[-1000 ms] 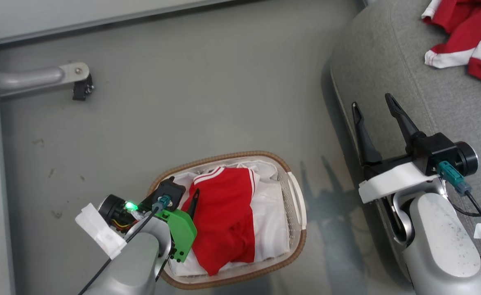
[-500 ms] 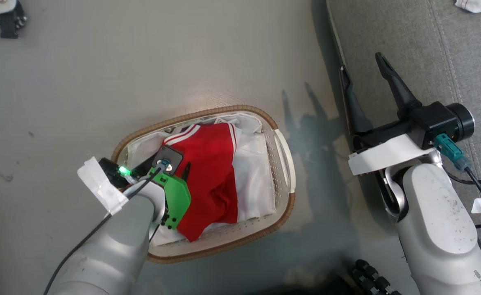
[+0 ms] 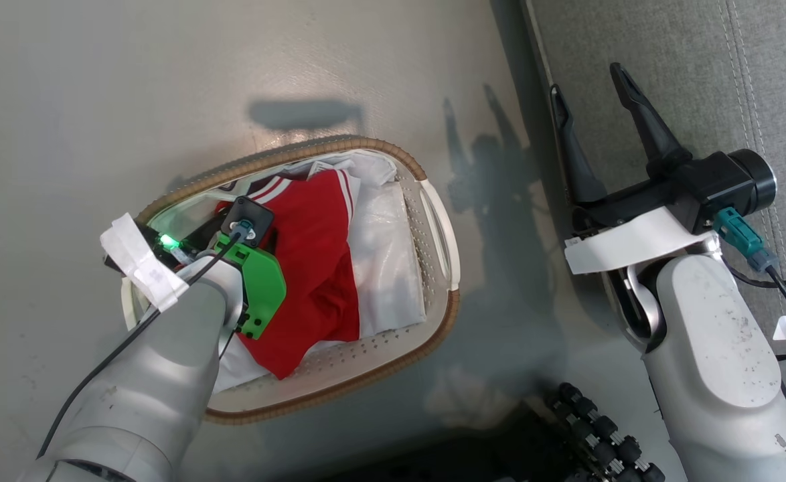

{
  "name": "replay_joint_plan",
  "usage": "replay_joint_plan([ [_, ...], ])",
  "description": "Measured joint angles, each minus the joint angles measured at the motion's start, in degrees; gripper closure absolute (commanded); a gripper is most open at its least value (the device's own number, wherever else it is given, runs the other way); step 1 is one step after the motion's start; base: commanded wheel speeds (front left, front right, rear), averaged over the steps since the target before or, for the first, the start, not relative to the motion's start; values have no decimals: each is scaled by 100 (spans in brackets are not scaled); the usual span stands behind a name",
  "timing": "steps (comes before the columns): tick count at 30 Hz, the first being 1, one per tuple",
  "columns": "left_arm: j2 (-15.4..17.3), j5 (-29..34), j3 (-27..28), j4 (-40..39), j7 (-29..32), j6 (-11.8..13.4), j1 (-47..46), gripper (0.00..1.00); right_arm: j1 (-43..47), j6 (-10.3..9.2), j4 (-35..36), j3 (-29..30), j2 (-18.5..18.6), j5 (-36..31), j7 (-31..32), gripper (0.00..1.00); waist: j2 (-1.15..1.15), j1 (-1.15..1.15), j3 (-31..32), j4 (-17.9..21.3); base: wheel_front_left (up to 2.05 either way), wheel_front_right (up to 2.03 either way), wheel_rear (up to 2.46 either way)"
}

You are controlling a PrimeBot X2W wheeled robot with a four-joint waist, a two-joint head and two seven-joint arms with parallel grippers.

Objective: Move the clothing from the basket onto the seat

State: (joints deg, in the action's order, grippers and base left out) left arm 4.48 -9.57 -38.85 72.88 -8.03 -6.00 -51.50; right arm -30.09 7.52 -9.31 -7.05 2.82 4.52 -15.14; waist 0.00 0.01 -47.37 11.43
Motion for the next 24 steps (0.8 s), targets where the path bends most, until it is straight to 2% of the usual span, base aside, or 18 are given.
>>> replay_joint_plan([
  [9, 43, -101, -43, 70, 581, -3, 8, 0, -26, 0, 7, -112, 0, 108, 0, 0, 0, 0, -126, 159, 0, 0, 0],
  [10, 47, -104, -54, 75, 634, -4, 21, 11, -26, 0, 1, -112, 0, 111, 0, 0, 0, 0, -129, 171, 0, 0, 0],
  [11, 52, -108, -63, 78, 655, -5, 38, 37, -26, 0, -5, -112, 0, 118, 0, 0, 0, 0, -129, 178, 0, 0, 0],
  [12, 54, -120, -68, 80, 704, -7, 46, 56, -26, 0, -14, -112, 0, 123, 0, 0, 0, 0, -122, 183, 0, 0, 0],
  [15, 60, -147, -129, 82, 777, -29, 104, 100, -26, 0, -44, -111, 0, 127, 0, 0, 0, 0, -88, 187, 0, 0, 0],
  [24, 34, -347, -176, 90, 643, -99, 404, 100, -16, 0, -176, -87, -1, 127, 0, 0, 0, 0, 138, 130, 0, 0, 0],
])
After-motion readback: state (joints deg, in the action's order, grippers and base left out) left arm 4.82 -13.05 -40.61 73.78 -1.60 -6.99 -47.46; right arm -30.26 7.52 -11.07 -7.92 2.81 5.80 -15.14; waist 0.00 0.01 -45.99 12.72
